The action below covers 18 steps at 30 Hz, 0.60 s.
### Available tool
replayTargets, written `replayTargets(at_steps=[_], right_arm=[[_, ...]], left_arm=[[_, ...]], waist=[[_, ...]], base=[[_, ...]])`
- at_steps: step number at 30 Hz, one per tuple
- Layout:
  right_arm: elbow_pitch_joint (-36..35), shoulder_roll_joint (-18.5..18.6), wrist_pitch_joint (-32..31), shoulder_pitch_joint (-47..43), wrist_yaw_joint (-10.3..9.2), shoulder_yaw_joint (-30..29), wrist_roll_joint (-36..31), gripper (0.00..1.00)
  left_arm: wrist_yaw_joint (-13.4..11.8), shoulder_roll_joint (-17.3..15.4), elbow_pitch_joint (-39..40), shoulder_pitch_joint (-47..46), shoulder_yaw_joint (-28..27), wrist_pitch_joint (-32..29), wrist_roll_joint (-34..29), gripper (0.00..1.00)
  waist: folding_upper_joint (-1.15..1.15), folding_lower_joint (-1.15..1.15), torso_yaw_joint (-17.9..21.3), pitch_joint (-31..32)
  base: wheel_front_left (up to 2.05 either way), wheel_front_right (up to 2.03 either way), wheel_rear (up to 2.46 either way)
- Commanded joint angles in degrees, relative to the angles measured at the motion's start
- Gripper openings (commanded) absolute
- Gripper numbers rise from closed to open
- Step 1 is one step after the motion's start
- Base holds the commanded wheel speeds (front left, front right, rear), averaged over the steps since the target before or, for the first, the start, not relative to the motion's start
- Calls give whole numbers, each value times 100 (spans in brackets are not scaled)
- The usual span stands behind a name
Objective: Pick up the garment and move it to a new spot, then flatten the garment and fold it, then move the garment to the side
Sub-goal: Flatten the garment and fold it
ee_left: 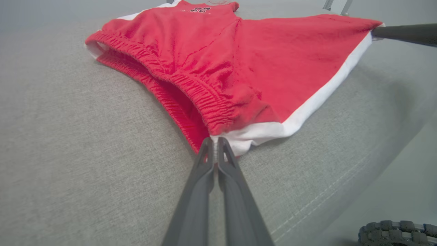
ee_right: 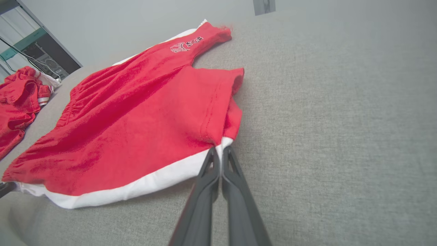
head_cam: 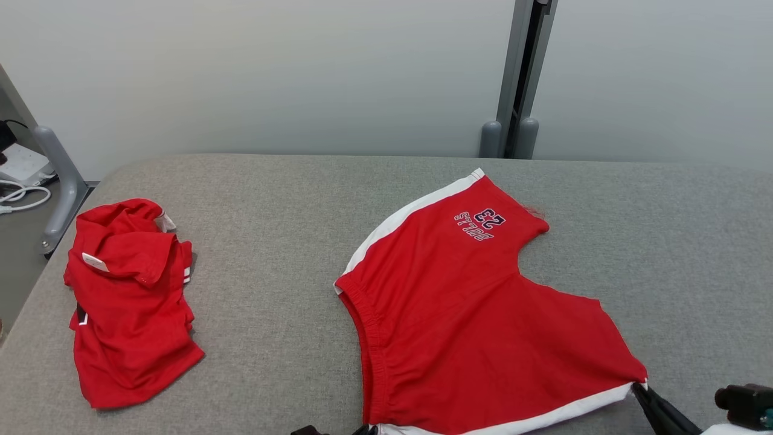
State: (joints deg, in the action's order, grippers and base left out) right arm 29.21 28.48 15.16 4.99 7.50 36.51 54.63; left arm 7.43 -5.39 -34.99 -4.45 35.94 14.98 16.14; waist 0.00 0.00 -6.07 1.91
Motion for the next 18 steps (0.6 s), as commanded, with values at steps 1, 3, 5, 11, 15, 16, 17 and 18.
replayTargets(at_steps=[1,3,5,11,15,16,17,18], right_arm=[[-134,158,10,18,-1,-41,69,0],[-386,359,10,56,-1,-134,146,0],[-534,460,11,41,0,-211,200,0],[-799,794,-36,-240,0,-101,495,0],[-852,983,-104,-379,-1,-2,631,0],[-873,1035,-105,-431,-1,13,671,0],[-903,1080,-129,-490,-1,38,719,0],[-939,1131,-143,-530,-1,47,756,0]], left_arm=[[6,-53,2,-115,114,16,93,0],[6,-110,75,-186,285,16,294,0],[5,-139,169,-208,364,16,444,0],[5,-314,322,-186,743,-33,694,0],[5,-404,386,-124,994,-134,819,0],[5,-437,417,-95,1064,-179,871,0],[5,-478,447,-79,1132,-198,919,0],[5,-514,497,-72,1200,-233,981,0]], waist=[[0,0,15,15],[0,0,31,40],[0,0,35,61],[0,0,-1,119],[0,0,-17,179],[0,0,-16,203],[0,0,-13,224],[0,0,-8,242]], base=[[0,0,0],[0,0,0],[0,0,0],[0,0,0],[0,0,0],[0,0,0],[0,0,0],[0,0,0]])
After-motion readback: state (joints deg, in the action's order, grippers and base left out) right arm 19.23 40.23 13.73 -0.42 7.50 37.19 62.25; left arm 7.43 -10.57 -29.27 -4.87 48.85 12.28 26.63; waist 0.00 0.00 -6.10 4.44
